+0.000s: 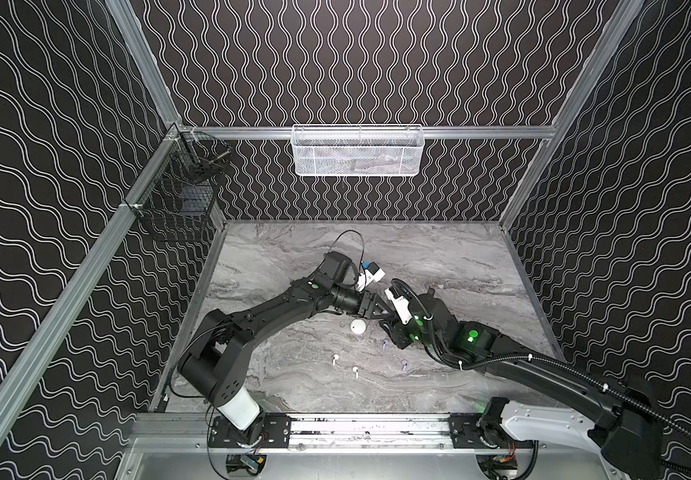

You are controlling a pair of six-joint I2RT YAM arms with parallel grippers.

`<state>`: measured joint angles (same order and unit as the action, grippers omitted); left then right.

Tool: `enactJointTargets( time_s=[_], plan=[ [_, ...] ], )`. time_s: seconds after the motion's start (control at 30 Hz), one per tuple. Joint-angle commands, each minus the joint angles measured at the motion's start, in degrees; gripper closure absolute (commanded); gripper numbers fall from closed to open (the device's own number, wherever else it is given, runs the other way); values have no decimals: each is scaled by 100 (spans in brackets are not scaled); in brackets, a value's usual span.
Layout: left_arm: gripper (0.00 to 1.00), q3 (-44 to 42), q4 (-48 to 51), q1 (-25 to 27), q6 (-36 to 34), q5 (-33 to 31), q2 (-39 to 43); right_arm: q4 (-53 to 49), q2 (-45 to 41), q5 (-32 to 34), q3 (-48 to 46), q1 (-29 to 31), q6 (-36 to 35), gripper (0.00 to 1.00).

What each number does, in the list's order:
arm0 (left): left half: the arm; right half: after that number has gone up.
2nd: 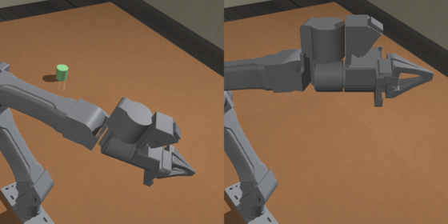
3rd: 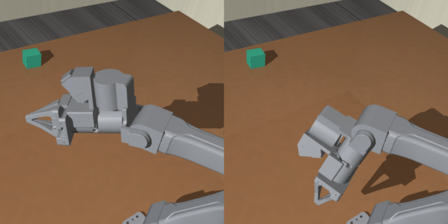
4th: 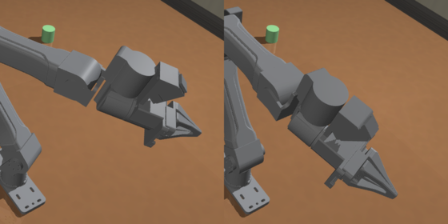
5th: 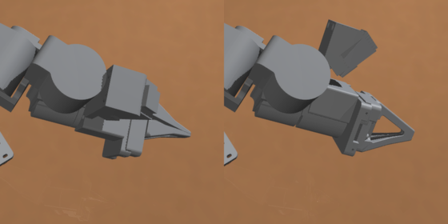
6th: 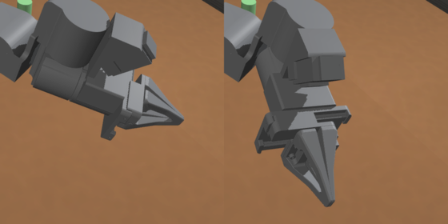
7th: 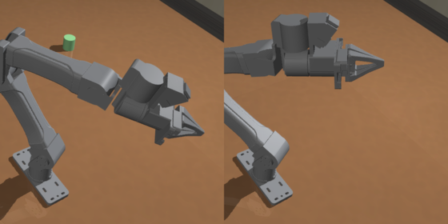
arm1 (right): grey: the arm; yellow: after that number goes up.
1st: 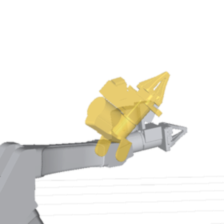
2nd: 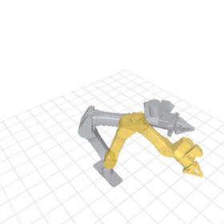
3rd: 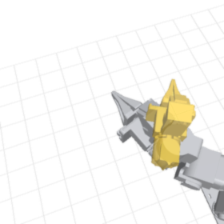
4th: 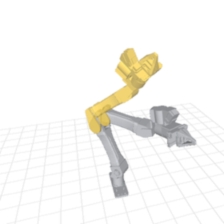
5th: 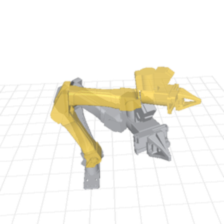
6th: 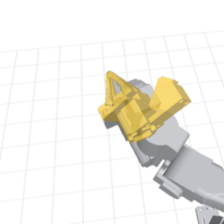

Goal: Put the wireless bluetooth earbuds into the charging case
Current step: 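Lift the lavender case toward the left gripper while the left gripper reaches to grasp it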

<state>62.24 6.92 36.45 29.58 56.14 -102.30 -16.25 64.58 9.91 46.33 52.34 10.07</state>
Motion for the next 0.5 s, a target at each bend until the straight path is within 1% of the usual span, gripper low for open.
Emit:
enactJointTargets(
  time_s=[0.0, 0.33, 0.47],
  plan=[
    [50, 23, 86, 29, -119, 266, -41, 421, -114, 377, 36, -15, -66, 73],
    [58, -20, -44, 91, -33, 387, -36, 561, -191, 396, 70, -17, -329, 73],
    [66, -67, -208, 91, 79, 469, -52, 622, -196, 537, 71, -17, -351, 73]
  ],
)
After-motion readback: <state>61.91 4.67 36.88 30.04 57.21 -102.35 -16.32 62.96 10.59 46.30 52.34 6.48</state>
